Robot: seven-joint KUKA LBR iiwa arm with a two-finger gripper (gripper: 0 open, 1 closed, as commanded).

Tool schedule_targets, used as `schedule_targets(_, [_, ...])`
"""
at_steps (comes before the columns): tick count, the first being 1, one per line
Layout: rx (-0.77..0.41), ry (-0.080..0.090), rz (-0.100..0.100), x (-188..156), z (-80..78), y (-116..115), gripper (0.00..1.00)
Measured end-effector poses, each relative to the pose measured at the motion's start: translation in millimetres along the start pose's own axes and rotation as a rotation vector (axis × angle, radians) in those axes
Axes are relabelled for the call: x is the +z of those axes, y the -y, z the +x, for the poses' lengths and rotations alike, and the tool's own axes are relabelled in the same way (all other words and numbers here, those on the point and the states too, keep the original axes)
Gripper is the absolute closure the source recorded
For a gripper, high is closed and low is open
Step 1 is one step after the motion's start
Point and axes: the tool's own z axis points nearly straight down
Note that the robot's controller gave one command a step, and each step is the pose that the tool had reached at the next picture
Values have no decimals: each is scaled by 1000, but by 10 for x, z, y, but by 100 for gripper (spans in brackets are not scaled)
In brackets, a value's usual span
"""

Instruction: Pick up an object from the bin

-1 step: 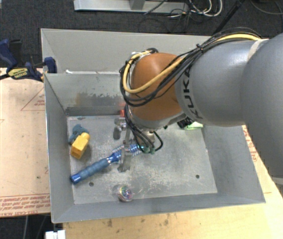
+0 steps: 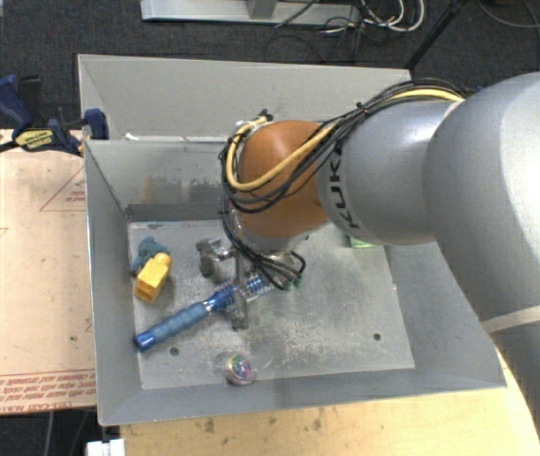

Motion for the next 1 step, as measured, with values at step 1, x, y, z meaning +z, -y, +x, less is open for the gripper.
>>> schedule_targets(1, [0, 2, 0, -16, -5, 1, 100])
